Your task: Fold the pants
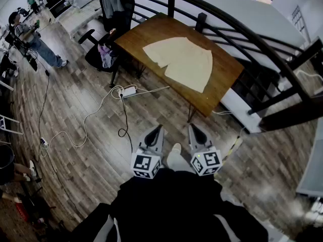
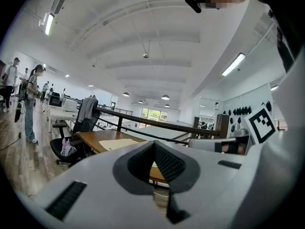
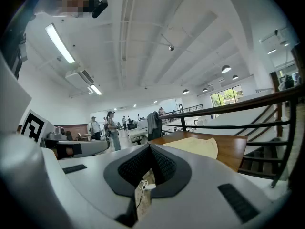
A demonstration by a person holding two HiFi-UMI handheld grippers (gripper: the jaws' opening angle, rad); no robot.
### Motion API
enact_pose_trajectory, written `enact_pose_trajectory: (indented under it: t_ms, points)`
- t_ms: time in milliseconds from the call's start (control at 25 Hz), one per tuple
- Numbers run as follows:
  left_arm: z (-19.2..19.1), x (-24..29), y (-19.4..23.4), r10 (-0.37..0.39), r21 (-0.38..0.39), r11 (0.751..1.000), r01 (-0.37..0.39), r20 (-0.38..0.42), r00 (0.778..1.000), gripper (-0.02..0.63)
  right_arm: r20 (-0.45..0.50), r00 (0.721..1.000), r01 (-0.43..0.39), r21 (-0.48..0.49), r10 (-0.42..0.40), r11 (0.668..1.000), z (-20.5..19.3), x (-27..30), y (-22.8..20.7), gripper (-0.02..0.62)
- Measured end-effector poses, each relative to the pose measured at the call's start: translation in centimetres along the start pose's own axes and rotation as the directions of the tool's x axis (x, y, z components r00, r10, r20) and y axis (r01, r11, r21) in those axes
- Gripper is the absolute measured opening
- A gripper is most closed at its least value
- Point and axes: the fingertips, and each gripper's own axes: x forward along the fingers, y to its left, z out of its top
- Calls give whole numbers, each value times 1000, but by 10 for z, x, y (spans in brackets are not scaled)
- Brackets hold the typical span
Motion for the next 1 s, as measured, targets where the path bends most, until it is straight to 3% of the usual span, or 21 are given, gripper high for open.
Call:
enact_pose_trajectory:
  t_ms: [560,1000]
  points:
    - [3,32,16,16,-19,1000,-16,-23,1000,2,13,1000,-23,33,22,999,12,37,-20,3]
    - [34,103,26,42,-16,999,-42,0,999,2,31,998,-63,23,62,998,41,84,-71,3]
